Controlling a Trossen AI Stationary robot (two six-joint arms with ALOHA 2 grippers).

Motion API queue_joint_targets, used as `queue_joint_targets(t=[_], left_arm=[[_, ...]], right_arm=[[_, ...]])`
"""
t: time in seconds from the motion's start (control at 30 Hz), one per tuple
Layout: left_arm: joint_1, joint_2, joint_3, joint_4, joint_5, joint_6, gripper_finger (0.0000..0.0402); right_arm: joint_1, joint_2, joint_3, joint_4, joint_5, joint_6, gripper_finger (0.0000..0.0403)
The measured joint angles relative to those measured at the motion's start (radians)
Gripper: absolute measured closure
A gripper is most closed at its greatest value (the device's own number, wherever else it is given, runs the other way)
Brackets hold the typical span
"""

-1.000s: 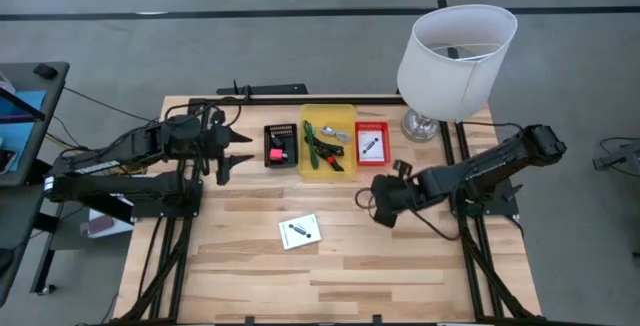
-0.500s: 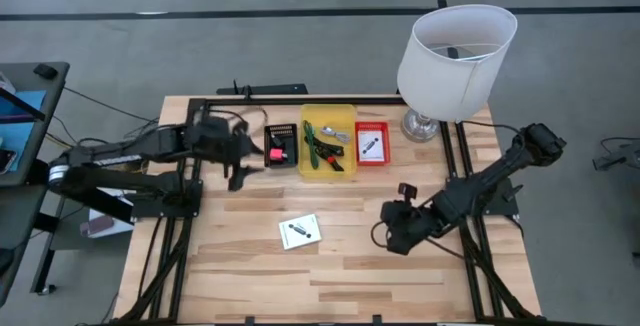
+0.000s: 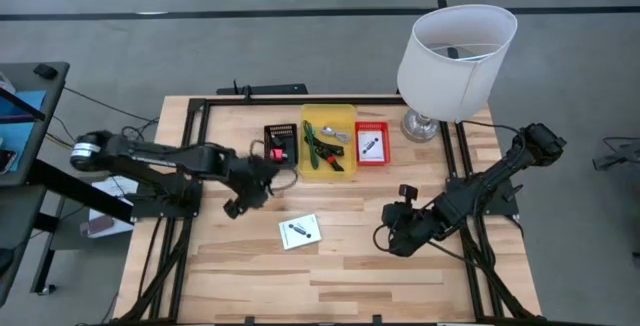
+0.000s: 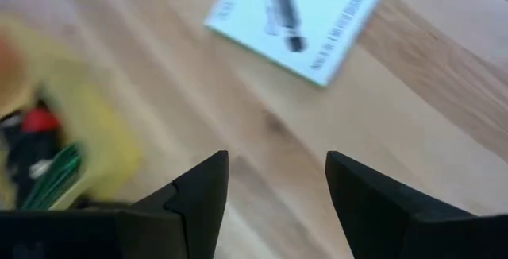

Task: Pick and place items into bin
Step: Put the white card reader box into the red bin

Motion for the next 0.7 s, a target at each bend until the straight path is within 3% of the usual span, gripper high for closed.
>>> queue_joint_targets(t=[0.23,0.43,0.7], left_arm=[[-0.152,0.143,0.0,0.041,-0.057,0.058,0.0196],[-0.271,0.234,0.0,0.114,-0.198,0.165,0.0196],[-0.348,0.296,0.0,0.18,-0.297,0.237,0.0196]], right_arm=[[0.0,0.0,0.0,-0.001,0.0,0.0,0.0324],[0.0,0.0,0.0,-0.002,0.0,0.0,0.0324],[0.0,0.007,0.0,0.003,0.0,-0.005,0.0324]])
